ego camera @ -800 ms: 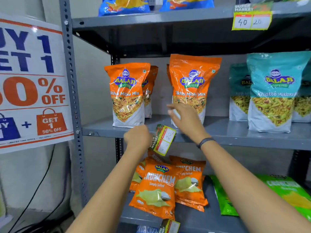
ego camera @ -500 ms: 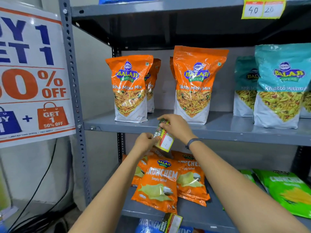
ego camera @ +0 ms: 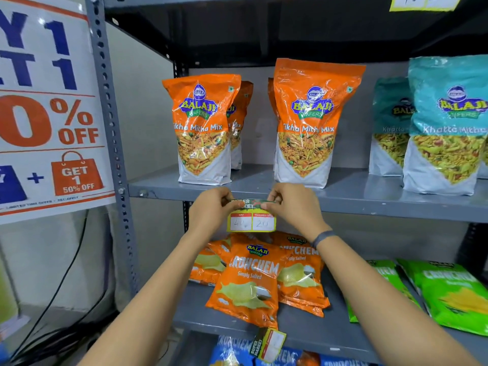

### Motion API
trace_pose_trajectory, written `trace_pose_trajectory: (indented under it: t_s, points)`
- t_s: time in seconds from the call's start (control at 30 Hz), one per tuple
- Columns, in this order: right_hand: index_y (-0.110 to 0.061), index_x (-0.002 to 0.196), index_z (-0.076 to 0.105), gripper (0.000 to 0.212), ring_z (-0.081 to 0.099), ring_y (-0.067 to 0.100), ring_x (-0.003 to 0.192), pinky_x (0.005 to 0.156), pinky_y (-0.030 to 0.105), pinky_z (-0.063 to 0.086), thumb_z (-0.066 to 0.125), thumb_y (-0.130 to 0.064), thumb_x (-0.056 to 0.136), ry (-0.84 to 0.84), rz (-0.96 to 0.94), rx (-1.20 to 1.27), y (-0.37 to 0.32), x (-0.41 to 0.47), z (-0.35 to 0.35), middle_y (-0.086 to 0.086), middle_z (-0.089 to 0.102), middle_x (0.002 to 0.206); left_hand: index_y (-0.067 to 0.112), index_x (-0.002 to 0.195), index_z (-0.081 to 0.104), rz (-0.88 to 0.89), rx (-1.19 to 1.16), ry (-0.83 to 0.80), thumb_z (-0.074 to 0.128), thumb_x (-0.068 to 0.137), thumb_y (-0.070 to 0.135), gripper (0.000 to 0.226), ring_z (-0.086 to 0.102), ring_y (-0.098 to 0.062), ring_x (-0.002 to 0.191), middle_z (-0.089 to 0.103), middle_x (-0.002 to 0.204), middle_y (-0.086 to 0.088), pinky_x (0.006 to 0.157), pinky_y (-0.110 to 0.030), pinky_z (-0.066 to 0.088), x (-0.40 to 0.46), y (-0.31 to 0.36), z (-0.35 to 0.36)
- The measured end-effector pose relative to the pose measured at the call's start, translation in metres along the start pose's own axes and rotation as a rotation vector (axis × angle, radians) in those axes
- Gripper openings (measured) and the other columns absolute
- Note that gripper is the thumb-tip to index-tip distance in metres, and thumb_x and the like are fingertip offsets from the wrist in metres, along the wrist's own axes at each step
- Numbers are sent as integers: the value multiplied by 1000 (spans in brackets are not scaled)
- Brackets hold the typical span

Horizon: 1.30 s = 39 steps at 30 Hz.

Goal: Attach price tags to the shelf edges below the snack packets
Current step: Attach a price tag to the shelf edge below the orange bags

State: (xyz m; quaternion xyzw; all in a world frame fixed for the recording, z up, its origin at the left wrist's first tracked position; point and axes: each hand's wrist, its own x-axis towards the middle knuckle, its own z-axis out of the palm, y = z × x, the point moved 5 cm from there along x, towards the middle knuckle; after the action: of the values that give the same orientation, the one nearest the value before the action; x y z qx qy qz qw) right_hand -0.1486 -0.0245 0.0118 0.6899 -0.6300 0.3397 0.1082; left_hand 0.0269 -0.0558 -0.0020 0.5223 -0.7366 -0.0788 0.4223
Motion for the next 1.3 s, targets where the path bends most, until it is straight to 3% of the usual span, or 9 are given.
trace_pose_trajectory:
  t_s: [0.1, 0.2, 0.3, 0.47, 0.67, 0.87, 1.0, 1.1, 1.3]
  points:
    - [-22, 78, 64, 24, 61, 21, 86, 80, 37, 42, 66, -45, 79, 39, -58, -168, -1, -8, 3, 1, 72, 81, 16, 75, 61, 60, 91, -36, 70, 82, 39, 25, 56, -18, 75, 59, 75, 3, 61, -28, 38, 1, 2, 8]
    - [-21, 79, 64, 23, 61, 23, 89, 84, 39, 41, 65, -44, 81, 70, -74, -218, -2, -8, 6, 3, 72, 83, 10, 86, 67, 111, 143, -11, 69, 84, 37, 27, 50, -14, 75, 61, 80, -2, 62, -27, 36, 2, 5, 12]
    - [-20, 77, 64, 23, 62, 24, 85, 82, 38, 42, 66, -42, 80, 86, -71, -177, -1, -6, 6, 4, 72, 80, 9, 81, 67, 138, 132, -1, 69, 85, 34, 26, 52, -17, 74, 68, 83, -8, 60, -27, 36, 4, 3, 14]
    - [-15, 76, 66, 24, 64, 25, 77, 68, 37, 46, 70, -38, 78, 136, -8, 40, 4, -5, 0, 6, 72, 74, 19, 68, 54, 98, -48, 1, 69, 85, 31, 26, 64, -28, 76, 61, 69, -1, 57, -29, 39, 11, -3, 13]
    - [-14, 79, 64, 25, 64, 26, 79, 60, 34, 43, 68, -39, 80, 194, 58, 51, 4, 0, -4, 6, 72, 79, 18, 71, 51, 43, 80, 142, 66, 81, 52, 38, 60, -21, 76, 59, 72, 2, 49, -26, 32, 14, 9, 11]
    - [-11, 83, 64, 26, 64, 30, 83, 67, 38, 48, 66, -37, 83, 209, 16, -2, 1, -3, -4, 10, 71, 82, 14, 91, 63, -36, 269, 225, 66, 76, 60, 48, 62, -27, 95, 69, 95, -5, 59, -32, 38, 11, 20, 16]
    - [-15, 84, 61, 22, 62, 28, 79, 62, 35, 47, 66, -37, 82, 225, 23, 126, 17, -17, -16, 7, 68, 78, 13, 88, 60, 108, 427, 369, 76, 74, 41, 36, 58, -33, 92, 64, 92, -10, 66, -39, 45, -2, 41, 19]
    - [-18, 87, 61, 18, 62, 27, 75, 59, 37, 50, 63, -36, 84, 358, 36, 118, 49, -40, -44, 3, 66, 74, 13, 83, 59, 287, 363, 454, 73, 77, 27, 20, 58, -33, 80, 63, 83, -9, 62, -38, 42, -23, 72, 41]
    - [-16, 87, 64, 17, 61, 28, 78, 63, 41, 49, 57, -31, 89, 618, 86, -20, 154, -92, -129, 6, 67, 76, 17, 74, 58, 493, -25, 238, 43, 87, 41, 31, 64, -27, 74, 68, 71, -3, 59, -37, 52, -77, 171, 136]
